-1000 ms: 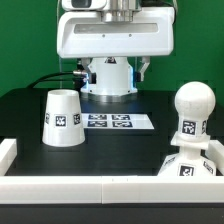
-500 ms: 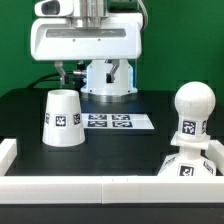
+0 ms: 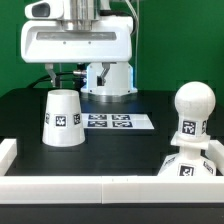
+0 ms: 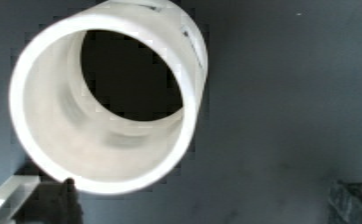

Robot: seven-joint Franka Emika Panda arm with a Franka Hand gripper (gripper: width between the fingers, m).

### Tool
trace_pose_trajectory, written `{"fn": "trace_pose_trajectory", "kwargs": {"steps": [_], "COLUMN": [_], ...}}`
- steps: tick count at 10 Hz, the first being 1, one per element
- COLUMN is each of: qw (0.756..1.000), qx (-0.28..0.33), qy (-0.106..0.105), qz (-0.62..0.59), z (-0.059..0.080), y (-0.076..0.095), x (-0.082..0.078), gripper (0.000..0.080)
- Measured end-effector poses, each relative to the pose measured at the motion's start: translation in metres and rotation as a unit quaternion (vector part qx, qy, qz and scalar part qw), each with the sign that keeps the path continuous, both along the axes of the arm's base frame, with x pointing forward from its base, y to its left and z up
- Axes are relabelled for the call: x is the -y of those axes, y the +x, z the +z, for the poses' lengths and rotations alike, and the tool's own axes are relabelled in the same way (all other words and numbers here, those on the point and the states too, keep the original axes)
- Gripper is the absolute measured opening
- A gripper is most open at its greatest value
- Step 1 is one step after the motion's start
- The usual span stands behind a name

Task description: Assemble lamp

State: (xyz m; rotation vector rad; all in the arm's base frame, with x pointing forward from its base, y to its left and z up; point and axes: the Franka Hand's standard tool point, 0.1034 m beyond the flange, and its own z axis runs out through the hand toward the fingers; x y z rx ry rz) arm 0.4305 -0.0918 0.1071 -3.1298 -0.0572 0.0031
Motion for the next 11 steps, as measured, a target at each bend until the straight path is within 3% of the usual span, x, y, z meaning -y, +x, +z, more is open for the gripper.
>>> {"fn": "trace_pose_trajectory", "kwargs": {"steps": [3, 8, 9, 10, 11], "qw": [1.0, 1.0, 1.0, 1.0, 1.0], "qx": [-0.003, -0.006, -0.005, -0.005, -0.005], "qy": [-0.003, -0.009, -0.009, -0.009, -0.009], "qz": [-0.006, 0.003, 0.004, 0.004, 0.004], "z": [-0.013, -0.024, -0.024, -0.024, -0.024], "y": [-0.015, -0.019, -0.017, -0.017, -0.018], "x": [-0.003, -0.002, -0.003, -0.003, -0.003], "gripper": [0.0699, 0.0699, 0.0595, 0.044, 0.044]}}
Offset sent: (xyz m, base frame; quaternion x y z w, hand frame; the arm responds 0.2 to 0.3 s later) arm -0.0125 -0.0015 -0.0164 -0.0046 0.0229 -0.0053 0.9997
